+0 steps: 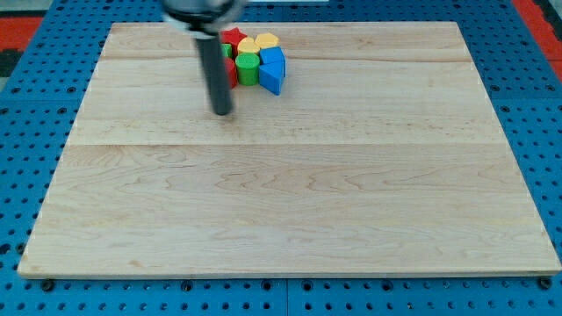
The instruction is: Move the red circle to the bottom left of the green circle
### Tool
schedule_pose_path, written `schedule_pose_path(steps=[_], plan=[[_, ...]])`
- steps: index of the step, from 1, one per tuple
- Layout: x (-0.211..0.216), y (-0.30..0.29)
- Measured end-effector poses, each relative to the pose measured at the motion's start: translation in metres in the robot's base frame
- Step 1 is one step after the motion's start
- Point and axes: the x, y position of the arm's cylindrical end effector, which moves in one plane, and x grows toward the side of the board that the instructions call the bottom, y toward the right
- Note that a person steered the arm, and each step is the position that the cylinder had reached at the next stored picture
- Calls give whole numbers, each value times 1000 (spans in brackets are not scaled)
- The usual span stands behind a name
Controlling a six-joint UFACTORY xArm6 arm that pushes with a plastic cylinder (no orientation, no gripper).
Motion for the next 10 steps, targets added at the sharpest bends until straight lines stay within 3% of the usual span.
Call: schedule_pose_path(steps=[1, 2, 5, 6, 7, 8, 9, 10], plan=[[-9, 62], [-28, 64], [-51, -47], [-35, -40], [-14, -67], [-52, -165], [-79, -131], [-68, -89]])
